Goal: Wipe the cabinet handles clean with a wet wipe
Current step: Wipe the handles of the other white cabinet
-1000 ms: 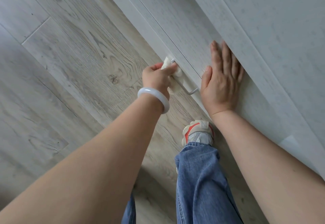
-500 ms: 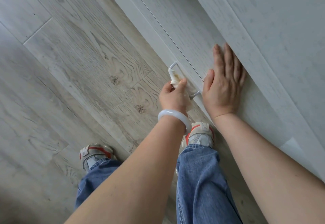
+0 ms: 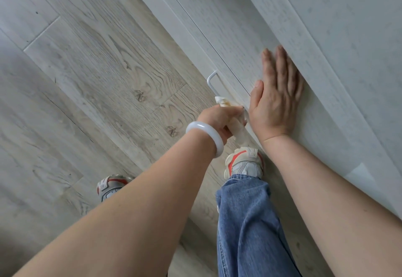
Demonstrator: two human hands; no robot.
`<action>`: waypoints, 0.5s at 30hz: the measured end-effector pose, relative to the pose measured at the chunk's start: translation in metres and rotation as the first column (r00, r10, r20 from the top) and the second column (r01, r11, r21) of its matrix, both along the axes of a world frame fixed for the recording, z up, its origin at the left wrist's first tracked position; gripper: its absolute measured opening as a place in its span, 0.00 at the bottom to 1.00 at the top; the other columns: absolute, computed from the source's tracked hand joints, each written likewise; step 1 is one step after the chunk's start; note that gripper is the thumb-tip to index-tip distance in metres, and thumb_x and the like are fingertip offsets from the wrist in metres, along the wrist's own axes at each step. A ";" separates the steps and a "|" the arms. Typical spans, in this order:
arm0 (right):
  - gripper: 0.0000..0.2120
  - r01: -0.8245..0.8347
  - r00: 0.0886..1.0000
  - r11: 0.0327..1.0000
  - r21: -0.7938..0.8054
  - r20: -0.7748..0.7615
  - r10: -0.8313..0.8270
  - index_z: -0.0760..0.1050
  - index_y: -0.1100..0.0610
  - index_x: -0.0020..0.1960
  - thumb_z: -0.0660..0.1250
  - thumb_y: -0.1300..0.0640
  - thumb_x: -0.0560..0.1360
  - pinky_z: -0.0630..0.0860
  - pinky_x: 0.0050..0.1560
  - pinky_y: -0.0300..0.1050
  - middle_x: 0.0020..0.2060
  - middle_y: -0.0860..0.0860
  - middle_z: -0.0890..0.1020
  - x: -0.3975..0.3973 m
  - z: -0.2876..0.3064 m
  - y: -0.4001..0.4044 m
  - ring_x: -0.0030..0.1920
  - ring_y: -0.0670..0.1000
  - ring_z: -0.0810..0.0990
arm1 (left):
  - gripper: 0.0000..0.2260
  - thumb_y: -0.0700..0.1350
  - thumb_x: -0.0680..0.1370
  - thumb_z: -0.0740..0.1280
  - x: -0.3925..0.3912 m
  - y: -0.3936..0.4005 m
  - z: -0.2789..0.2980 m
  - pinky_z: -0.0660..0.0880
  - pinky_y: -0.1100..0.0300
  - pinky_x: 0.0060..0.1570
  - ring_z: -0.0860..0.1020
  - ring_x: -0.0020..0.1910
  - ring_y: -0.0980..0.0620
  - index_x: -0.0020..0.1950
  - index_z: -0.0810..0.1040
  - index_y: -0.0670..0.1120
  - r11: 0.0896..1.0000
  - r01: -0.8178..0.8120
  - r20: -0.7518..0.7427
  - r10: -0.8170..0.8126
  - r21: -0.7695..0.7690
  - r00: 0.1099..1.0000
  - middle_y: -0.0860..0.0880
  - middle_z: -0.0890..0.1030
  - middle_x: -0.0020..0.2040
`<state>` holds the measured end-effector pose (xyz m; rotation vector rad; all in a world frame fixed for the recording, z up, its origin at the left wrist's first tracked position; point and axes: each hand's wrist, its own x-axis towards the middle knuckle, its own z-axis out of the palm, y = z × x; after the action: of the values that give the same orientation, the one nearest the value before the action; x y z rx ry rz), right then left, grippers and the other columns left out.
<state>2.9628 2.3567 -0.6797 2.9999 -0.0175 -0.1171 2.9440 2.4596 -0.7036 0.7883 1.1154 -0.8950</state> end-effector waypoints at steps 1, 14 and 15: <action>0.12 0.003 0.997 1.000 0.018 0.078 -0.004 0.79 0.68 0.42 0.59 0.62 0.73 0.62 0.45 0.50 0.38 0.65 0.81 -0.001 -0.002 0.001 0.38 0.63 0.82 | 0.03 0.33 0.76 0.68 0.000 0.000 0.000 0.79 0.51 0.55 0.79 0.35 0.48 0.43 0.77 0.39 1.000 -0.002 0.003 0.002 0.004 1.000 0.43 0.79 0.37; 0.13 -0.047 0.969 0.997 0.063 0.244 0.030 0.80 0.66 0.53 0.64 0.60 0.74 0.56 0.63 0.42 0.49 0.64 0.83 -0.006 -0.020 -0.007 0.49 0.63 0.83 | 0.10 0.32 0.73 0.71 0.017 0.031 -0.008 0.82 0.59 0.40 0.80 0.37 0.49 0.53 0.78 0.35 0.955 0.297 0.151 -0.291 -0.018 0.945 0.42 0.81 0.43; 0.13 -0.047 0.969 0.997 0.063 0.243 0.030 0.80 0.66 0.53 0.65 0.60 0.73 0.58 0.61 0.43 0.49 0.64 0.83 -0.006 -0.020 -0.007 0.49 0.62 0.83 | 0.09 0.31 0.73 0.71 0.022 0.033 -0.007 0.82 0.59 0.39 0.81 0.36 0.49 0.53 0.78 0.36 0.946 0.323 0.148 -0.316 -0.028 0.937 0.42 0.81 0.43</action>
<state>2.9569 2.3494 -0.7000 3.0605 0.0192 0.2588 2.9660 2.4931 -0.7107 0.9923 0.8483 -1.1163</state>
